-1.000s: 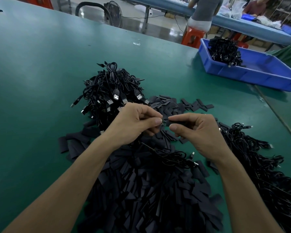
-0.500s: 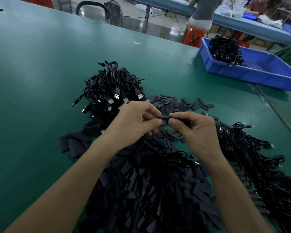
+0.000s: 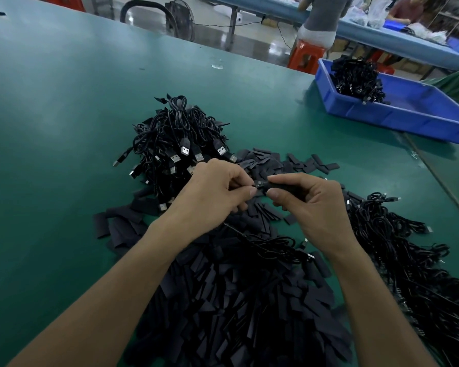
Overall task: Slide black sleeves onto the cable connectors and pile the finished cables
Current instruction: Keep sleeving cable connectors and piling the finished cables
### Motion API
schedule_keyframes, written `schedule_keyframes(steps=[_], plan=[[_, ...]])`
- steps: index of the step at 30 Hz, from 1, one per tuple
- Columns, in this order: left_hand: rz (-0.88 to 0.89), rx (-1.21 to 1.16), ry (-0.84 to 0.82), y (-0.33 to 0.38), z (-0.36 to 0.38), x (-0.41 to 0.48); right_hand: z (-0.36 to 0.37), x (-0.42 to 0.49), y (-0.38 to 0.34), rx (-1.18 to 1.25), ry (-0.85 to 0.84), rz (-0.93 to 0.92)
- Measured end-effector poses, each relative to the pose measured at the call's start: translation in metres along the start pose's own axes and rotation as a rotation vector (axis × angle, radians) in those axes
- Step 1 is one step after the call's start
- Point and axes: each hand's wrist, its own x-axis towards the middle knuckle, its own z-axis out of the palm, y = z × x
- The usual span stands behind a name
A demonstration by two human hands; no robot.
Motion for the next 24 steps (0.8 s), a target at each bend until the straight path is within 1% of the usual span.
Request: schedule_keyframes(steps=[3, 8, 13, 17, 21, 24], plan=[[-0.045, -0.119, -0.035, -0.001, -0.001, 0.002, -0.001, 0.001, 0.002, -0.013, -0.003, -0.024], [-0.121, -0.295, -0.046, -0.001, 0.002, 0.002, 0.001, -0.002, 0.006, -0.024, 0.063, -0.065], [-0.143, -0.226, -0.041, -0.004, 0.003, 0.003, 0.008, -0.004, 0.008, 0.037, 0.105, -0.038], [-0.158, -0.249, -0.056, -0.004, 0.001, 0.003, 0.012, -0.006, 0.008, 0.091, 0.111, -0.004], [-0.161, -0.244, -0.072, -0.005, 0.003, 0.002, 0.01, -0.005, 0.005, 0.033, 0.062, -0.003], [-0.143, -0.218, -0.063, -0.005, 0.004, 0.003, 0.009, -0.003, 0.001, -0.009, 0.063, -0.009]])
